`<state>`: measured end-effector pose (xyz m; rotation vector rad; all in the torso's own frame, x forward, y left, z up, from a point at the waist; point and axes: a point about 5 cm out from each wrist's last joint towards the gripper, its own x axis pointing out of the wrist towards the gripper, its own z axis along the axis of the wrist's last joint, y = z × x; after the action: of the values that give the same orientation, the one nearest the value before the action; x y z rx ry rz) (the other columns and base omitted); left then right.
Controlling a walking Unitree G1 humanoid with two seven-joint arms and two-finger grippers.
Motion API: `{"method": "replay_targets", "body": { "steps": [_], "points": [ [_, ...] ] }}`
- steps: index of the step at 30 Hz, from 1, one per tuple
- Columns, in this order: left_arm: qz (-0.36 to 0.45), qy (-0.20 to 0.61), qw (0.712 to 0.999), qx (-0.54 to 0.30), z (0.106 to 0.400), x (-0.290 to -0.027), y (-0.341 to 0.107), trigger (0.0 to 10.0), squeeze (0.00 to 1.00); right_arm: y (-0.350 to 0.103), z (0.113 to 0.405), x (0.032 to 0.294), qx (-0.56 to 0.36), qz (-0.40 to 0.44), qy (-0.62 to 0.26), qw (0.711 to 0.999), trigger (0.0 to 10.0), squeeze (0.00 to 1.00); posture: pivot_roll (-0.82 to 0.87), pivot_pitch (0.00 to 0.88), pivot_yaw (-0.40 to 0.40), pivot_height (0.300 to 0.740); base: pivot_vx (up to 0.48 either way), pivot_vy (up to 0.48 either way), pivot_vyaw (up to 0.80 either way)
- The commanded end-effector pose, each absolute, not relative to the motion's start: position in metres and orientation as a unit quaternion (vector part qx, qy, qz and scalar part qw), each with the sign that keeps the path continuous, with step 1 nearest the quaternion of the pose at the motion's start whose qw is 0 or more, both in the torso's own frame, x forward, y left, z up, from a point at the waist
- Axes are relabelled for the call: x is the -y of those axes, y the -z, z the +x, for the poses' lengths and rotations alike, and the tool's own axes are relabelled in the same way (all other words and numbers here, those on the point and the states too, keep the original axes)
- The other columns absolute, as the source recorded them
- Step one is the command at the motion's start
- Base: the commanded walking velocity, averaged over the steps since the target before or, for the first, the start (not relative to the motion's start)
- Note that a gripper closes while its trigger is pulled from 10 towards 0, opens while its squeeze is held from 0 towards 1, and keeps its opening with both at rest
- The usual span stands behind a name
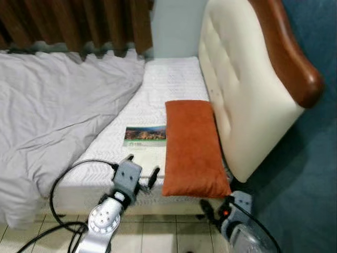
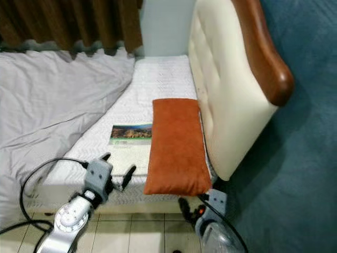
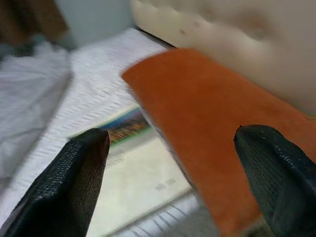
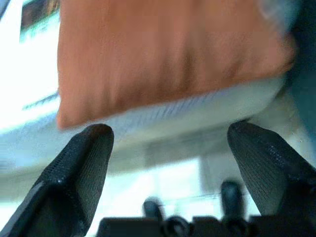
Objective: Clean up the room
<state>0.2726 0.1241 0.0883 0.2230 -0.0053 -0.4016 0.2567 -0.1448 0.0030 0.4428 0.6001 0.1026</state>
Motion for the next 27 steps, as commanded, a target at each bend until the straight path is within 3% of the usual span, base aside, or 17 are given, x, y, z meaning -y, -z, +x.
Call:
{"method": "replay_targets", "body": {
  "steps": [1,6,13,20,27],
  "points": [
    [0.115,0.209,0.971,-0.005,0.269,-0.120,-0.082,10.0,0.00,0.012,0.249,0.138,-0.338,0.230,-0.071,0.910,10.0,0.00,0.01,0.202,-0.031,0.740,0.000,0.000,0.00],
    [0.124,0.193,0.973,-0.002,0.266,-0.130,-0.085,10.0,0.00,0.030,0.253,0.117,-0.393,0.200,-0.091,0.893,10.0,0.00,0.07,0.236,-0.035,0.740,0.000,0.000,0.00],
    [0.130,0.177,0.976,0.000,0.258,-0.141,-0.087,10.0,0.00,0.030,0.263,0.111,-0.399,0.163,-0.099,0.897,10.0,0.00,0.13,0.253,-0.043,0.740,0.000,0.000,0.00],
    [0.131,0.163,0.978,0.004,0.252,-0.146,-0.093,10.0,0.00,0.019,0.285,0.117,-0.377,0.084,-0.092,0.918,10.0,0.00,0.18,0.261,-0.056,0.740,0.000,0.000,0.00],
    [0.144,0.155,0.977,0.003,0.229,-0.160,-0.111,10.0,0.00,0.011,0.295,0.111,-0.349,-0.015,-0.094,0.932,10.0,0.00,0.28,0.370,-0.019,0.740,0.000,0.000,0.00]
  ]
}}
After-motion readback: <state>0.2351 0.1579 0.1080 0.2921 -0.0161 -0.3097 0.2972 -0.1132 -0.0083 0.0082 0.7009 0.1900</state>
